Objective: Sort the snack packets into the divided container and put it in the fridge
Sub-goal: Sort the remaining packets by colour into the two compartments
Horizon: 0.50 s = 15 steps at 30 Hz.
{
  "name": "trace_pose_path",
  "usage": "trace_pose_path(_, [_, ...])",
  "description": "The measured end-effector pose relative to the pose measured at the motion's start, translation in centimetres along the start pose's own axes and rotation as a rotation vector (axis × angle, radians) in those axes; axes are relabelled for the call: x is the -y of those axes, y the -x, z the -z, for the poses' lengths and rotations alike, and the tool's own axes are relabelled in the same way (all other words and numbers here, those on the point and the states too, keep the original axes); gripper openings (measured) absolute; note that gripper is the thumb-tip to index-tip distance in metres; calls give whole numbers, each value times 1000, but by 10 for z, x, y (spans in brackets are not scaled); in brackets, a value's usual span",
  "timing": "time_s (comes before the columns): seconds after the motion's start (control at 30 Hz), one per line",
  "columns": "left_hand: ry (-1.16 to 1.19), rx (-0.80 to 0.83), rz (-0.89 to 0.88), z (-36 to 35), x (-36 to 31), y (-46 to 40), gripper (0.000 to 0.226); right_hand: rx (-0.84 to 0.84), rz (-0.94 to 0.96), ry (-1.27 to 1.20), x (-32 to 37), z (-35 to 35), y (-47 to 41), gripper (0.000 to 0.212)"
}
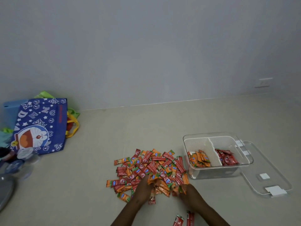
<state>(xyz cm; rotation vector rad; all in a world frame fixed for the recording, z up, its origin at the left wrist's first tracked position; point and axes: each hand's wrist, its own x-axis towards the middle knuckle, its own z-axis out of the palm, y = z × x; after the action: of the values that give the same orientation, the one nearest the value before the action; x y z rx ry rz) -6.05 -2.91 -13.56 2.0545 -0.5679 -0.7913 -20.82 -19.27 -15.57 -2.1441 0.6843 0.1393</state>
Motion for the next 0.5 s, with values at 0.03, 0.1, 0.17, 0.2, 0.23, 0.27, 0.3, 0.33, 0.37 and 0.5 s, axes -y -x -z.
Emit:
trace_pose_path(0.03, [84, 11, 20, 3, -11, 5, 25, -12, 38, -96, 14, 7, 3, 13])
trace_pose_path(0.1, [206, -5, 44, 5, -27, 13, 27, -43, 60, -300, 50, 29, 17, 14])
trace_pose_path(0.17, [276, -29, 53, 3, -41, 15, 19, -63, 43, -463, 75, 49, 23, 14])
trace_pose_path(0.2, [298, -33, 66, 2, -48, 16, 19, -90, 23, -528, 82, 58, 22, 15])
trace_pose_path(0.23, [309, -37, 75, 1, -53, 16, 24, -138, -6, -583, 89, 70, 19, 13])
trace_pose_path(0.27, [301, -38, 85, -1, -56, 14, 34, -216, -38, -601, 91, 80, 12, 11])
trace_pose_path(0.3, [285, -33, 91, -3, -61, 15, 45, -289, -75, -598, 93, 93, 7, 12])
trace_pose_path(0.33, [276, -25, 97, -5, -62, 14, 56, -347, -111, -581, 88, 104, -4, 16])
trace_pose_path(0.37, [260, -18, 96, -7, -60, 12, 63, -381, -155, -573, 82, 114, -15, 21])
trace_pose_path(0.5, [231, 1, 106, -15, -65, 11, 62, -281, -349, -567, 43, 140, -58, 22])
